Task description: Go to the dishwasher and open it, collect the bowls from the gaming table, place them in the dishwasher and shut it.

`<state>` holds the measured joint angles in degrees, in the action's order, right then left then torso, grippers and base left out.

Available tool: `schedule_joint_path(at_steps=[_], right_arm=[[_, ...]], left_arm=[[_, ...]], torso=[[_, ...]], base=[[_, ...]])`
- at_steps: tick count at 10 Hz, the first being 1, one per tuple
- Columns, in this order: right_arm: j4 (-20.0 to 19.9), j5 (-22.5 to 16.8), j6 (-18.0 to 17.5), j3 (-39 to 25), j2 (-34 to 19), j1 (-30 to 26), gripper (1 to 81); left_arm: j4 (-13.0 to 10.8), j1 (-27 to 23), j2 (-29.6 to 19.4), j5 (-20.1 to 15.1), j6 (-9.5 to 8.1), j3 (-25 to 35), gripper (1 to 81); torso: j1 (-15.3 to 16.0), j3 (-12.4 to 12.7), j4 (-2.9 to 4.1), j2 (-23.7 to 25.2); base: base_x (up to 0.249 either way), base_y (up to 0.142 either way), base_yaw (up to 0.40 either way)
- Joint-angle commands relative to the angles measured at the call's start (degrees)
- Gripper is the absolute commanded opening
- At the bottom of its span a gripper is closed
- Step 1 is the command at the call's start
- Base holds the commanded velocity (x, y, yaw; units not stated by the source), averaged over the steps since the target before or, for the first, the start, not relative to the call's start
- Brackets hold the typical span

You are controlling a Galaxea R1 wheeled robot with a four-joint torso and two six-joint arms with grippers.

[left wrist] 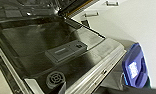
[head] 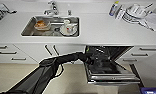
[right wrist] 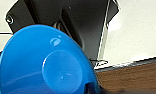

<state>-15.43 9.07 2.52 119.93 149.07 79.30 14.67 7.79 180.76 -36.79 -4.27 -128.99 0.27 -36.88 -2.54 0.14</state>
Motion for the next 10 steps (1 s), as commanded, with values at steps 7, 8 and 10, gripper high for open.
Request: schedule_joint_path(at_steps=[7, 8, 10], right_arm=[[-1.4, -8.6, -2.9, -40.0, -37.4, -18.8, 1.0], [-1.4, -10.3, -3.8, -42.5, -39.9, -21.6, 1.0], [-1.5, -11.6, -5.8, -44.7, -42.2, -26.7, 1.0]], left_arm=[[-11.8, 22.4, -38.3, -0.2, 1.01, 37.3, 81.1], [-11.9, 24.9, -40.7, 1.6, 1.10, 38.8, 81.1], [-15.5, 33.2, -43.6, 5.9, 1.10, 39.4, 81.1]], torso=[[0.0, 0.0, 0.00, 0.0], [0.0, 0.0, 0.00, 0.0], [0.0, 0.0, 0.00, 0.0]], base=[[0.000, 0.000, 0.000], [0.000, 0.000, 0.000], [0.000, 0.000, 0.000]])
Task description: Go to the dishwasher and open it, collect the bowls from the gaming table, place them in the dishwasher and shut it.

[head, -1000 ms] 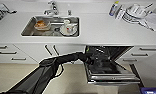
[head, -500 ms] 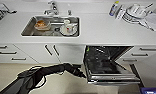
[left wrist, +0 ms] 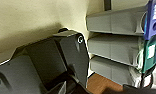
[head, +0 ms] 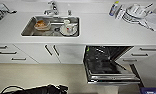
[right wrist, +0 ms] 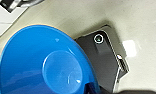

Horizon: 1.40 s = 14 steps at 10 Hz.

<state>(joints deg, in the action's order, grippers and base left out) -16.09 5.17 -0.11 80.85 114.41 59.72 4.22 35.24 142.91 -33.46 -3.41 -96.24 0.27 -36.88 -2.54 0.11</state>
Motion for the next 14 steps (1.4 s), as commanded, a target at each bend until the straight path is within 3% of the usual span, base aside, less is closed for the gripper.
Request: schedule_joint_path(at_steps=[1, 3, 5, 8, 12, 14], right_arm=[[-0.8, -7.7, -5.0, -6.1, -7.9, -9.2, 1.0], [-0.8, -7.8, -7.1, -6.8, -8.0, -14.5, 1.0], [-0.8, -9.1, -8.9, -7.1, -9.3, -20.6, 1.0], [-0.8, -12.3, -11.6, -6.6, -9.6, -27.4, 1.0], [-0.8, -12.3, -14.8, -1.2, -4.1, -32.2, 1.0], [-0.9, -12.4, -16.9, 5.1, 1.8, -35.2, 1.0]], left_arm=[[-6.8, 10.3, -7.1, 5.7, 0.24, 6.0, 81.1], [-7.8, 17.9, -9.0, 11.6, 0.34, 4.7, 81.1], [-10.7, 23.9, -10.4, 16.1, 0.34, 2.6, 81.1], [-11.3, 32.2, -10.2, 24.3, 0.43, -4.5, 81.1], [-11.4, 42.9, -5.3, 29.9, 0.43, -10.5, 81.1], [-14.9, 48.5, -0.8, 30.8, 0.60, -12.9, 81.1]], torso=[[0.0, 0.0, 0.00, 0.0], [0.0, 0.0, 0.00, 0.0], [0.0, 0.0, 0.00, 0.0], [0.0, 0.0, 0.00, 0.0], [0.0, 0.0, 0.00, 0.0], [0.0, 0.0, 0.00, 0.0]], base=[[0.000, 0.000, 0.000], [0.000, 0.000, 0.000], [0.000, 0.000, 0.000], [0.000, 0.000, 0.000], [0.000, 0.000, 0.000], [0.000, 0.000, 0.000]])
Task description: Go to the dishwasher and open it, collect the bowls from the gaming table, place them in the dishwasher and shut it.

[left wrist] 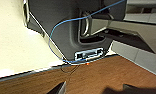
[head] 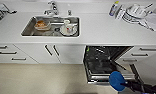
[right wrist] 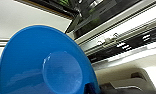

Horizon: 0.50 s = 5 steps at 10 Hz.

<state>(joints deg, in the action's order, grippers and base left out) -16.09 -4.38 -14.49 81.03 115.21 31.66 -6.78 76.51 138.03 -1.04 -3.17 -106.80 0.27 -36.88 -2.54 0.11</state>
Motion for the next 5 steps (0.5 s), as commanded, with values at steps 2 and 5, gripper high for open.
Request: schedule_joint_path(at_steps=[2, 5], right_arm=[[-0.8, -5.4, -3.8, 12.1, 8.0, -10.4, 1.0], [-0.9, -7.3, -6.1, 21.0, 16.0, -15.4, 1.0]], left_arm=[[-4.4, 11.4, 8.8, 0.2, 0.36, -7.3, 81.1], [-6.8, 15.5, 20.6, 0.5, 0.44, -18.4, 81.1]], torso=[[0.0, 0.0, 0.00, 0.0], [0.0, 0.0, 0.00, 0.0]], base=[[0.000, 0.000, 0.000], [0.000, 0.000, 0.000]])
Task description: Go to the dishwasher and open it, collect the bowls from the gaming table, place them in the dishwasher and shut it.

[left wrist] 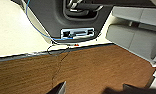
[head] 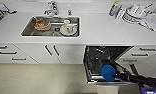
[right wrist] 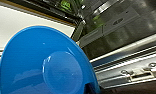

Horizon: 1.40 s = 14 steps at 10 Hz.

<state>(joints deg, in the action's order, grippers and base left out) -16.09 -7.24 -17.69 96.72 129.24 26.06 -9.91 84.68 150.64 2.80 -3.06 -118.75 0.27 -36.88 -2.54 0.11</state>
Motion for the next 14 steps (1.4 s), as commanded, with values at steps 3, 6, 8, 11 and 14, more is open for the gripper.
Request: schedule_joint_path(at_steps=[3, 6, 8, 11, 14], right_arm=[[-0.7, -5.1, -6.9, 8.6, 4.8, -17.8, 1.0], [-0.8, -9.5, -7.4, 13.9, 7.9, -22.3, 1.0], [-1.0, -9.6, -8.2, 14.0, 7.0, -21.6, 81.1], [-1.0, -18.3, -8.9, 7.3, -2.9, -21.1, 81.1], [-1.0, -26.3, -8.9, -3.6, -16.3, -14.0, 81.1]], left_arm=[[-7.4, 10.9, 16.6, -3.4, 0.34, -12.7, 81.1], [-7.4, 11.8, 19.4, -3.4, 0.25, -17.6, 81.1], [-7.1, 11.8, 19.4, -3.5, -0.19, -17.8, 81.1], [-5.9, 11.0, 20.2, -3.4, -0.46, -21.8, 81.1], [5.1, 8.1, 23.0, -3.9, -0.46, -30.1, 81.1]], torso=[[0.0, 0.0, 0.00, 0.0], [0.0, 0.0, 0.00, 0.0], [0.0, 0.0, 0.00, 0.0], [0.0, 0.0, 0.00, 0.0], [0.0, 0.0, 0.00, 0.0]], base=[[0.000, 0.000, 0.000], [0.000, 0.000, 0.000], [0.000, 0.000, 0.000], [0.000, 0.000, 0.000], [0.000, 0.000, 0.000]])
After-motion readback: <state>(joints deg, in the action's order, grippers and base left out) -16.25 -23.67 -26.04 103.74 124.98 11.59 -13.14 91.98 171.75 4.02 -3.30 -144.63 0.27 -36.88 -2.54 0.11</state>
